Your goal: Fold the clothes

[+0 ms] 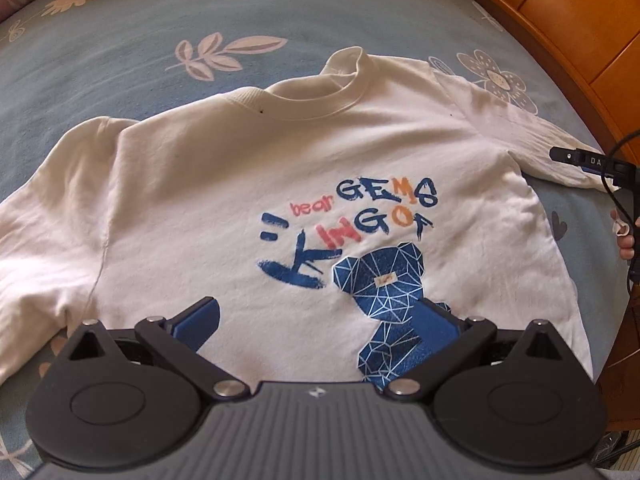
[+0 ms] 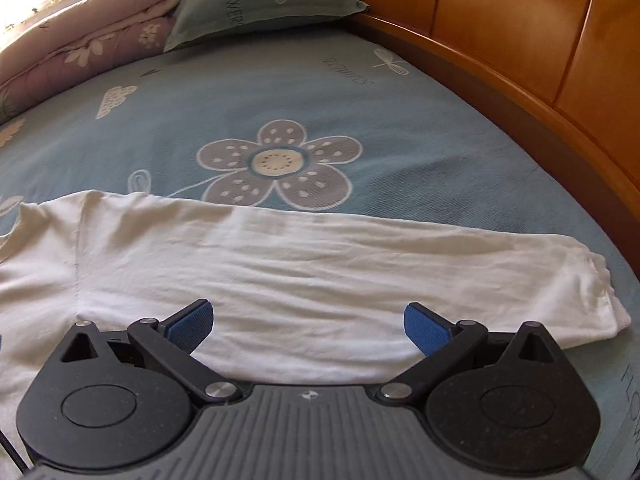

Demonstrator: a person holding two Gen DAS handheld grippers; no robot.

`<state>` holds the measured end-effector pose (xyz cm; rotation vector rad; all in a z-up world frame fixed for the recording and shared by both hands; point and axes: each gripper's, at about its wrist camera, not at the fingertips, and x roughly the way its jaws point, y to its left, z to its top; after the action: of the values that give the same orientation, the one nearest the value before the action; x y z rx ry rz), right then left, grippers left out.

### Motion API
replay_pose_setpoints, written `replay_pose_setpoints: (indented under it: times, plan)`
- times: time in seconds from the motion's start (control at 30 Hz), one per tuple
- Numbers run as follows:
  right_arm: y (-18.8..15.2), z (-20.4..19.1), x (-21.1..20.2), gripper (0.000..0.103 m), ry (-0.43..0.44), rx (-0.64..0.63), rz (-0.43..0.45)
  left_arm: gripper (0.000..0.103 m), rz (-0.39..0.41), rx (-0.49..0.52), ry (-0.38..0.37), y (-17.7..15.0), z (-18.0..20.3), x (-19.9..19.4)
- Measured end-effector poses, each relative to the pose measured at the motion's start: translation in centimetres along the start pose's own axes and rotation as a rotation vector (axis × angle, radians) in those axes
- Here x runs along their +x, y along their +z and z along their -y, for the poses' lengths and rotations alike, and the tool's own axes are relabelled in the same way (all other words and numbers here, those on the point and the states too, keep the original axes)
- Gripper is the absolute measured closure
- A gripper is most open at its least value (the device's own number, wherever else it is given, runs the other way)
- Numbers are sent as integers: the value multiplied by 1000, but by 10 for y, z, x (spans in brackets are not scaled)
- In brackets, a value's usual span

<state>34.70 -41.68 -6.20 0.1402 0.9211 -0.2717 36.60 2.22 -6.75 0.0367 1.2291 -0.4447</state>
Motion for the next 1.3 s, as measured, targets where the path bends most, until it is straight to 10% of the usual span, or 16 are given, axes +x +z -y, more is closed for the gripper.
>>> replay_pose_setpoints:
  times: [0.93, 1.3]
  plan:
    - [23, 141, 7, 0, -278, 354, -4, 1, -34, 21, -14, 3, -6, 15]
    - [89, -53, 18, 0, 393, -38, -47, 1, 165, 0, 7, 41, -23, -6]
